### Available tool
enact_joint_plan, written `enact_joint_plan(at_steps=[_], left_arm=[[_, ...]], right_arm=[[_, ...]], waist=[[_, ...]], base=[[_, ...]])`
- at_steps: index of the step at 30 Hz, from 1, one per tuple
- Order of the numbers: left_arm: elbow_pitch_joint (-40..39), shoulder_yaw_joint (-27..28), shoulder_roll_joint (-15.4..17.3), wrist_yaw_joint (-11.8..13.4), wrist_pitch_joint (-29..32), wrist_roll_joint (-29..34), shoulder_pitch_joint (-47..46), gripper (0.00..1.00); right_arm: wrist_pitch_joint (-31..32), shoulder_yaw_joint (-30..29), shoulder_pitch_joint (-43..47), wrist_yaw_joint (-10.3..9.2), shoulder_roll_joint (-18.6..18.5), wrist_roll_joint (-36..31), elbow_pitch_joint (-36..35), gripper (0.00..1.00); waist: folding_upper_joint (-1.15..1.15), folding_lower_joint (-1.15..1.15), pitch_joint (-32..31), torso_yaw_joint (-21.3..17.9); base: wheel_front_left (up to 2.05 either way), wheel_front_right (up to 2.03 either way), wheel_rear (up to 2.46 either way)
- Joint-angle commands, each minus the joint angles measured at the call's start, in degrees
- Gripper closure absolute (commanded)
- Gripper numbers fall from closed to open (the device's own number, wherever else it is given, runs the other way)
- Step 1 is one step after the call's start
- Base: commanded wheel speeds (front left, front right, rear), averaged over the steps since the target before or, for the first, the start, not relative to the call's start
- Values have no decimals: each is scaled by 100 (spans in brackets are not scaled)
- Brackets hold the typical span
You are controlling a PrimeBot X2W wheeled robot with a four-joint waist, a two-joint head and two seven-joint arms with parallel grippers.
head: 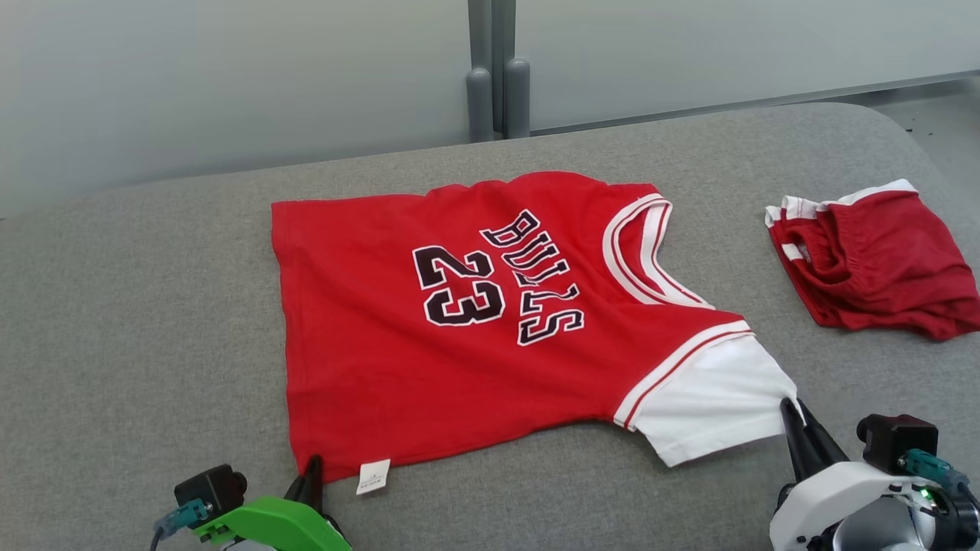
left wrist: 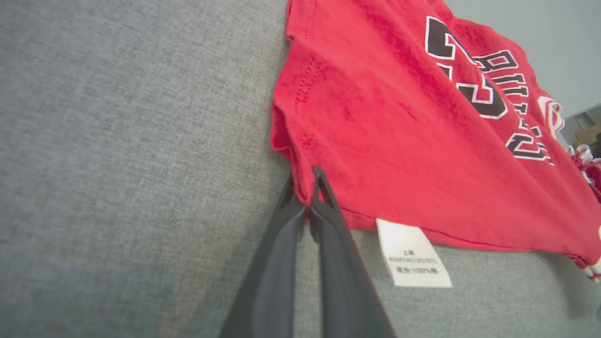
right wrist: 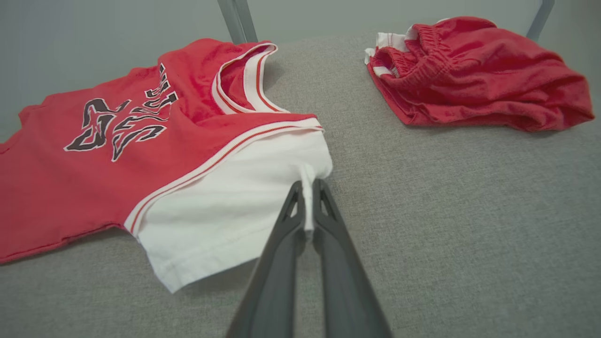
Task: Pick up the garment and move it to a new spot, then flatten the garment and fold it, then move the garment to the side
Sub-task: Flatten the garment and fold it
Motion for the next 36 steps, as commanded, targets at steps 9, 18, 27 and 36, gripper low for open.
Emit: enact_joint_plan(at_steps=[9, 18, 27, 36], left_arm=[[-480, 110, 16, -155, -451, -97, -156, 100], [-1846, 126, 85, -28, -575, -10, -25, 100], [-3737, 154, 225, 308, -374, 132, 64, 100], [-5138, 230, 502, 552, 174, 169, -561, 100]], right_arm=[[-341, -127, -385, 0, -23, 249, -235, 100], [-482, -161, -665, 0, -23, 758, -961, 100], [-169, -236, -728, 0, -23, 1425, -2307, 100], [363, -491, -1049, 1, -21, 1598, -3553, 100]], waist=[[29, 0, -60, 51], [29, 0, -264, 90], [29, 0, -358, 12], [29, 0, -181, -34]], base=[[0, 0, 0], [0, 0, 0], [0, 0, 0], [0, 0, 0]])
